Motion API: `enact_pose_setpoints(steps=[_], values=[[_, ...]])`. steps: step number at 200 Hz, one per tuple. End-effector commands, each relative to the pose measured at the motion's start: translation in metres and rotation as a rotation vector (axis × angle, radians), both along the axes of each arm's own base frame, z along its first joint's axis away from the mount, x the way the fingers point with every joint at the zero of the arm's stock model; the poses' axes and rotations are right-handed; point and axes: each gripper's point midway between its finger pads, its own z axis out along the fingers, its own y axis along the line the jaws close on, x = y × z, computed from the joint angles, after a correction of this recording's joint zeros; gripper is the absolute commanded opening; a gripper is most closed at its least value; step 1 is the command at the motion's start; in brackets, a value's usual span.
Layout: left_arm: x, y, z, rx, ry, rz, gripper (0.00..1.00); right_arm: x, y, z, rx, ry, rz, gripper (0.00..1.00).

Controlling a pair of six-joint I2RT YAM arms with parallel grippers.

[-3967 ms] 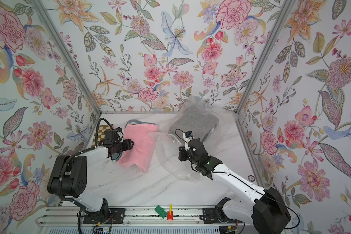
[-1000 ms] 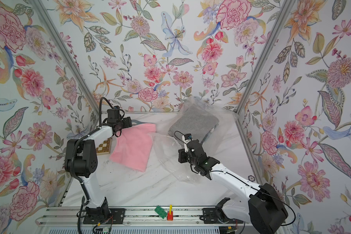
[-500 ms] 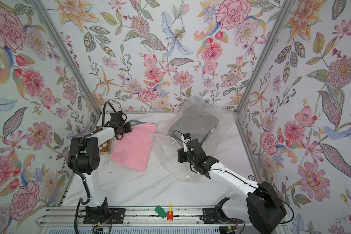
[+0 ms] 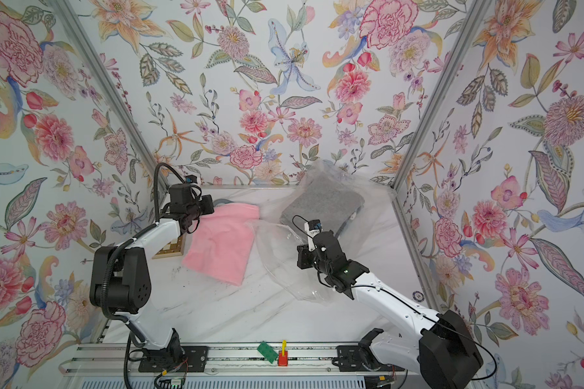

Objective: Take the blanket out of the vacuum bag
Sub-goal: Place the blanket at the center of the board.

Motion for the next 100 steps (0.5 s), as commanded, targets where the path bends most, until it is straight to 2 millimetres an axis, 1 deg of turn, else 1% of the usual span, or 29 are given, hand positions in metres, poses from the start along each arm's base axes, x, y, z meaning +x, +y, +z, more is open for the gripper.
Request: enact_pose_setpoints(steps=[1,20,40,48,70,78,85,100], values=[[-0.001,-0.009,0.023,-0.009,-0.107,-0.048,0.00,-0.001,-0.002,0.003,0.008,-0.002,-0.015,0.00],[0.000,-0.010,0.034,-0.005,-0.169,-0.055,0.00,0.000,-0.002,0.003,0.006,-0.004,-0.017,0.00],[0.007,-0.014,0.039,0.004,-0.222,-0.085,0.00,0.000,-0.001,0.001,0.002,0.001,-0.015,0.00],[0.009,-0.015,0.044,0.004,-0.260,-0.092,0.00,0.001,-0.001,0.000,0.000,0.004,-0.016,0.00],[0.018,-0.016,0.047,0.006,-0.371,-0.097,0.00,0.003,0.001,-0.002,-0.004,0.007,-0.016,0.00],[0.021,-0.016,0.045,0.004,-0.394,-0.091,0.00,0.003,0.002,-0.002,-0.004,0.009,-0.014,0.00],[0.024,-0.012,0.043,0.006,-0.413,-0.069,0.00,0.004,0.003,-0.002,-0.005,0.011,-0.013,0.00],[0.033,-0.002,0.025,0.000,-0.391,-0.005,0.00,0.003,0.004,-0.002,-0.005,0.015,-0.009,0.00]])
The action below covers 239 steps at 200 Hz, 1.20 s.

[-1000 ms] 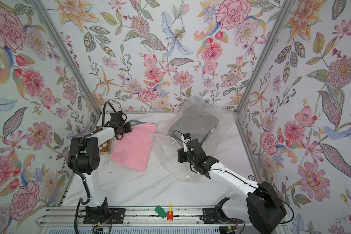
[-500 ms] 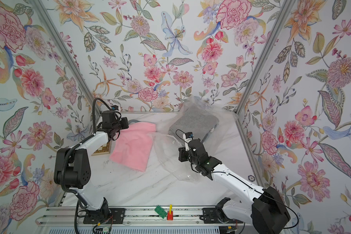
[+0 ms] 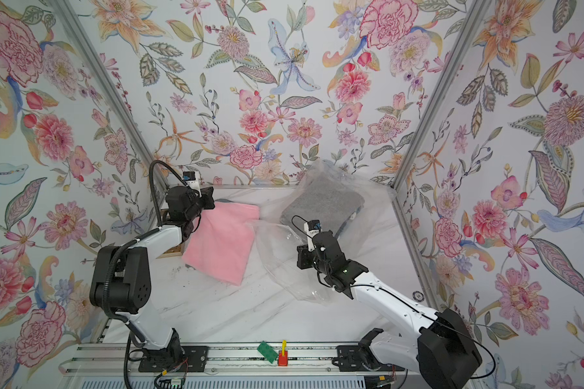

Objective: Take the blanket out of the vacuum bag
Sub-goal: Place the blanket at the center of the board.

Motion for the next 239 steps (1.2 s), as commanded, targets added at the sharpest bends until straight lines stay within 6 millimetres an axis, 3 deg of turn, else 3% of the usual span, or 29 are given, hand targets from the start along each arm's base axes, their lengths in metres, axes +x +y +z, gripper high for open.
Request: enact_pose_setpoints(steps=[1,16,32,52,75,102,122,126,130,143,157,161,179,208,239], values=[[0.014,0.008,-0.013,0.000,-0.064,0.058,0.00,0.002,0.004,0.004,0.007,0.002,-0.008,0.00],[0.027,0.022,-0.045,0.001,0.049,0.138,0.00,0.002,0.004,0.003,0.006,0.005,-0.008,0.00],[0.036,0.030,-0.071,0.013,0.163,0.190,0.16,0.001,0.004,0.002,0.005,0.007,-0.007,0.00],[0.039,0.036,-0.079,0.027,0.218,0.223,0.44,0.000,0.004,0.003,0.003,0.005,-0.001,0.00],[0.028,0.046,-0.051,0.074,0.174,0.264,0.63,-0.003,0.000,0.004,-0.002,-0.002,-0.003,0.00],[-0.008,0.047,-0.001,0.073,0.085,0.257,0.72,-0.007,-0.008,0.003,0.012,-0.021,-0.024,0.00],[-0.045,0.012,0.024,-0.055,0.006,0.064,0.71,-0.008,-0.012,-0.001,0.017,-0.021,-0.033,0.00],[-0.050,0.004,0.020,-0.088,0.008,0.019,0.71,-0.008,-0.012,-0.001,0.017,-0.021,-0.034,0.00],[-0.061,-0.003,0.035,-0.135,-0.027,-0.025,0.70,-0.009,-0.012,-0.002,0.018,-0.019,-0.032,0.00],[-0.080,-0.026,0.035,-0.278,-0.035,-0.159,0.69,-0.008,-0.011,-0.002,0.023,-0.018,-0.026,0.00],[-0.091,-0.043,0.029,-0.413,-0.026,-0.266,0.68,-0.006,-0.008,-0.002,0.026,-0.016,-0.016,0.00],[-0.089,-0.047,0.017,-0.449,-0.005,-0.287,0.68,-0.006,-0.007,-0.002,0.027,-0.015,-0.013,0.00],[-0.083,-0.051,0.002,-0.593,-0.001,-0.332,0.68,-0.005,-0.002,-0.002,0.030,-0.005,0.005,0.00],[-0.068,-0.028,-0.052,-0.766,0.017,-0.224,0.66,-0.007,0.004,0.002,0.038,-0.001,0.015,0.00],[-0.065,-0.020,-0.117,-0.744,0.121,-0.114,0.68,-0.012,-0.001,0.001,0.042,0.004,-0.001,0.00]])
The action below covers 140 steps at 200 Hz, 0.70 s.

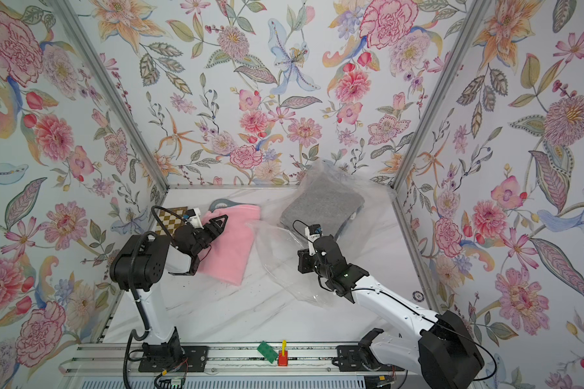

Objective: Take the blanket out of the vacuum bag
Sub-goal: Place the blanket at the center of the board.

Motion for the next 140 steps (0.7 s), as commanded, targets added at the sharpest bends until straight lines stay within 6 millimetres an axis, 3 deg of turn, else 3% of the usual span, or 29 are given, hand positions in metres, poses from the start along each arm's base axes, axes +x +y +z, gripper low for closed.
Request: enact_pose_setpoints(steps=[1,16,32,48,70,97,114,140], values=[[0.001,0.007,0.008,-0.046,-0.068,0.045,0.68,-0.001,0.001,0.012,0.028,-0.013,-0.009,0.00],[-0.003,0.013,-0.010,-0.033,-0.019,0.078,0.70,-0.002,-0.002,0.011,0.010,-0.014,-0.011,0.00],[-0.007,0.016,-0.016,-0.008,0.005,0.095,0.73,-0.001,-0.004,0.010,-0.006,-0.016,-0.014,0.00],[-0.008,0.012,-0.002,0.023,-0.030,0.069,0.76,0.000,-0.005,0.010,-0.008,-0.017,-0.016,0.00],[-0.008,0.008,0.039,0.066,-0.119,0.035,0.78,0.001,-0.004,0.012,-0.006,-0.021,-0.015,0.00],[0.000,0.016,0.073,0.274,-0.132,0.064,0.79,0.000,-0.006,0.007,-0.003,-0.017,-0.023,0.00],[0.009,0.030,0.073,0.429,-0.068,0.113,0.81,0.000,-0.007,0.002,-0.007,-0.011,-0.025,0.00],[0.028,0.043,0.053,0.555,0.045,0.136,0.82,0.003,-0.005,-0.001,-0.011,-0.006,-0.025,0.00]])
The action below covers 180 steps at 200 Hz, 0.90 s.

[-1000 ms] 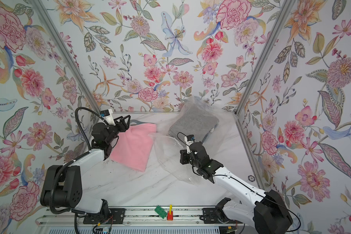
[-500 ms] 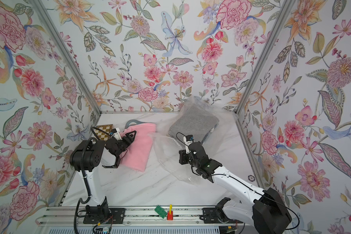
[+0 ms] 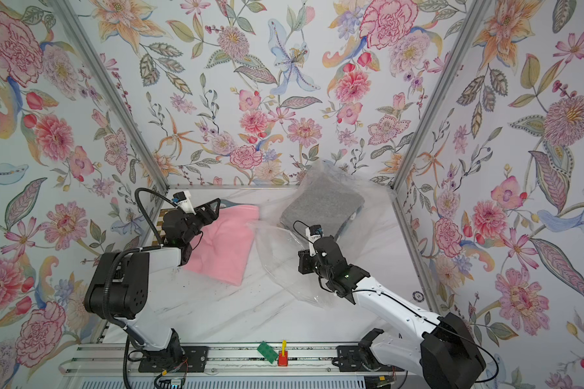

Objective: Take the blanket out of the vacuum bag
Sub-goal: Place the blanket at the center of the board.

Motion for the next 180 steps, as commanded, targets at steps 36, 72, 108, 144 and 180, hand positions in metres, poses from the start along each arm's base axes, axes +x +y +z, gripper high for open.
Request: enact_pose_setpoints(steps=[36,72,108,144,180], values=[[0.038,0.005,-0.084,0.159,0.278,0.013,0.82,0.009,0.002,-0.002,-0.010,0.000,-0.005,0.00],[0.050,0.017,-0.130,0.151,0.397,0.093,0.82,0.008,0.001,-0.001,-0.007,0.000,-0.010,0.00],[0.062,0.027,-0.142,0.218,0.422,0.133,0.83,0.005,-0.004,0.000,-0.020,-0.002,-0.017,0.00],[0.065,0.019,-0.078,0.267,0.258,0.086,0.84,0.001,-0.014,0.007,-0.023,-0.027,-0.040,0.00],[0.019,0.031,-0.016,0.385,0.191,0.190,0.84,-0.003,-0.025,0.005,-0.064,-0.035,-0.060,0.00]])
